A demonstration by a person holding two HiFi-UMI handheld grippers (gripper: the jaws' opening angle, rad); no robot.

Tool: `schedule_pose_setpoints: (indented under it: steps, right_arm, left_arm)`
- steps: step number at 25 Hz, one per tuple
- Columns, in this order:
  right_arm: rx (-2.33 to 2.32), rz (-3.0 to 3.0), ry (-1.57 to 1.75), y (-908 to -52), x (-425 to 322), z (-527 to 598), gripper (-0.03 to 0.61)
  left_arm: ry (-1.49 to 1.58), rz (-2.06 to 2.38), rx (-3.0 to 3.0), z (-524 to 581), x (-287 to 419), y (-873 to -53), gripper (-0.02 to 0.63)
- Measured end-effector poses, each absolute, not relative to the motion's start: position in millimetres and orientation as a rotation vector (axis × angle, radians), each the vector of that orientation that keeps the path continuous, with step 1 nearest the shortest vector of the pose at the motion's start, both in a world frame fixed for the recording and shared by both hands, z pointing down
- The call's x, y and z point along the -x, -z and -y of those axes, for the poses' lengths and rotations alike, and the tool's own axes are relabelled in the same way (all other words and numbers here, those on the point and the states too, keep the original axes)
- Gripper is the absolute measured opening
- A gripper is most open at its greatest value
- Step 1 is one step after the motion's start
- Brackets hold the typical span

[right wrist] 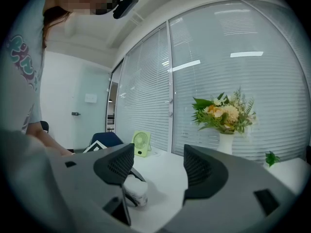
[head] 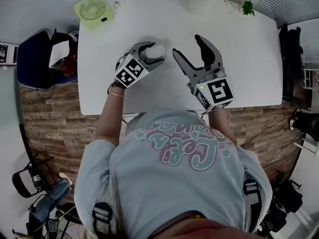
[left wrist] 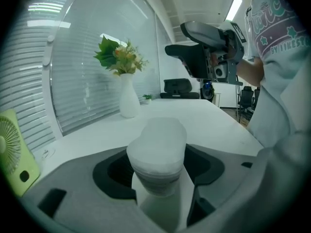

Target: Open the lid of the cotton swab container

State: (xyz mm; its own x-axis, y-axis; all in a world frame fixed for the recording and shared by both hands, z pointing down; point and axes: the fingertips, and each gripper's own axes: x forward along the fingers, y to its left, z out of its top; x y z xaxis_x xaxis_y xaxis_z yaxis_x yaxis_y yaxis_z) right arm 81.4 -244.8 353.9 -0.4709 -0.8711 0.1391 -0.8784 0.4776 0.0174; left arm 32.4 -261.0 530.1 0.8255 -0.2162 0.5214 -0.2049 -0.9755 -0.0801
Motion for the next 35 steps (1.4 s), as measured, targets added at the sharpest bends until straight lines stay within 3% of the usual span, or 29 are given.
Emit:
schedule_pose_setpoints:
  steps: [4,6,35]
  right_arm:
    - [-1.533,2.581,-0.074,-355.2,-79.3,244.5,0.309]
    - [-1.531,2.583,-0.074,-355.2,-78.6,244.1,0.310]
    - [-1.463,2.648,-0.102,-356.9,-65.0,251.4,0.310]
  left_arm:
    - [0.889,-0.276,2.985,258.1,-36.6,-534.6,0.294]
    - [0.897,-0.267,2.979,258.4,-38.4,-535.3,0.230]
    - [0.810,-0.193,3.016,268.7,-20.4,-498.7,0.203]
